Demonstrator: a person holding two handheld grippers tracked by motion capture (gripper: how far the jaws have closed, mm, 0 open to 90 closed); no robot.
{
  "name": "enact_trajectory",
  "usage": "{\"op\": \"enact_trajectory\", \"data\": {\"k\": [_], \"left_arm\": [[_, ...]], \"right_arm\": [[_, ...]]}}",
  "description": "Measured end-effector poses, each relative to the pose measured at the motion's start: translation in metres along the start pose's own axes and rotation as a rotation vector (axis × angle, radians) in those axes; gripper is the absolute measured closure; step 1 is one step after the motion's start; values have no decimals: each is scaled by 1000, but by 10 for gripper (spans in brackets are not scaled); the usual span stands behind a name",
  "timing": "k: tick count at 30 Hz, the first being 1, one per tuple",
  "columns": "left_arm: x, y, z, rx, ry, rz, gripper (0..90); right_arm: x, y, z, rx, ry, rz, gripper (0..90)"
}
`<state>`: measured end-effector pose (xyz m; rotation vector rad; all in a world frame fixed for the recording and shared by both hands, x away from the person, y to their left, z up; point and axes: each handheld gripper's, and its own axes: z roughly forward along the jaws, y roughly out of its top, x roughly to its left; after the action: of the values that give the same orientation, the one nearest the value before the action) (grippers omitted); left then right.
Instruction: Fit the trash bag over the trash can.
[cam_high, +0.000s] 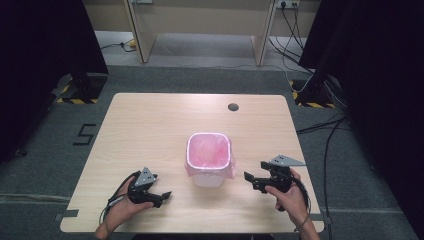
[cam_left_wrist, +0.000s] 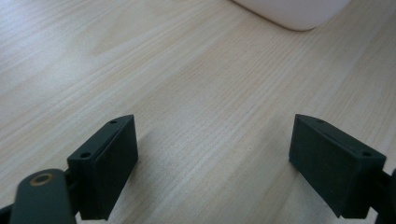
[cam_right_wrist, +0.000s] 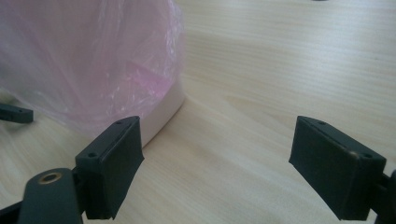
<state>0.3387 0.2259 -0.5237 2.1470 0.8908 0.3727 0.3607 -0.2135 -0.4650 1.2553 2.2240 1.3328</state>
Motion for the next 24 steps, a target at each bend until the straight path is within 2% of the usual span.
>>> {"op": "enact_trajectory", "data": {"k": [6, 16, 21, 24], "left_arm": [[0, 0, 0, 0, 0, 0, 146], [0, 0, 0, -2, 2, -2, 146], [0, 0, 0, -1, 2, -2, 145], [0, 0, 0, -2, 2, -2, 145]], "right_arm": [[1, -9, 2, 31, -1, -5, 169], [3, -26, -4, 80, -28, -16, 169], [2, -33, -5, 113, -36, -28, 169], [3, -39, -3, 156, -32, -45, 166]]}}
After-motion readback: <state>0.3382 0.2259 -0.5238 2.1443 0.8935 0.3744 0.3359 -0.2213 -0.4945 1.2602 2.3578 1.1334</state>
